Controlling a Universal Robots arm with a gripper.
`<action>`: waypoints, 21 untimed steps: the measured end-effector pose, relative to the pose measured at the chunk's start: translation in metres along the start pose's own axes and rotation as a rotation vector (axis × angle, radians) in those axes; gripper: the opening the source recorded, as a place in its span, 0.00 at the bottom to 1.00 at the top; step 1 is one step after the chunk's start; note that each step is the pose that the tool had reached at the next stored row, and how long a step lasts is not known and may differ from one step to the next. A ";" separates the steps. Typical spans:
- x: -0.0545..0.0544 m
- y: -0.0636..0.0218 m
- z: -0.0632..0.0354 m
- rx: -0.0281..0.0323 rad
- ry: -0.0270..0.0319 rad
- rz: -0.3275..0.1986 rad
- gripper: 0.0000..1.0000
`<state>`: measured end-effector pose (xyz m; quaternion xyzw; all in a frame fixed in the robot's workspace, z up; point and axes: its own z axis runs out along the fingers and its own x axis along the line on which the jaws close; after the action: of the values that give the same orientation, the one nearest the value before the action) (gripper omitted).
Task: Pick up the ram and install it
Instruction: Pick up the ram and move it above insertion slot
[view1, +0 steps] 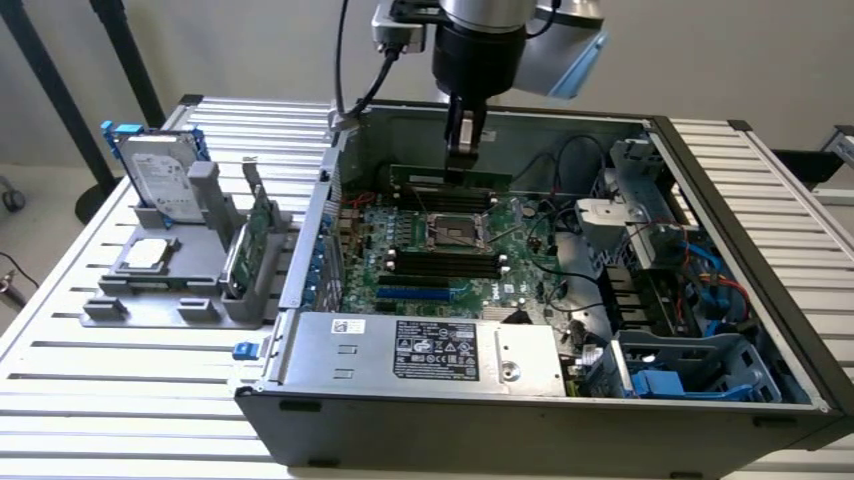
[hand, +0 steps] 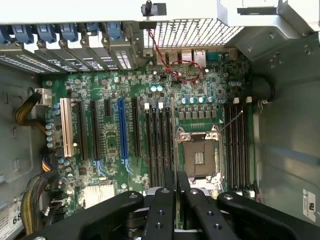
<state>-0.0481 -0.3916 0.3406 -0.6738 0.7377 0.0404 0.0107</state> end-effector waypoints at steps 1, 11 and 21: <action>0.000 -0.0012 0.0018 0.0001 0.0001 0.001 0.14; 0.001 -0.0031 0.0190 0.0023 0.0144 0.001 0.14; 0.003 -0.0041 0.0403 0.0190 0.0330 0.001 0.14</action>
<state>-0.0459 -0.3919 0.3001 -0.6739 0.7385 0.0223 0.0049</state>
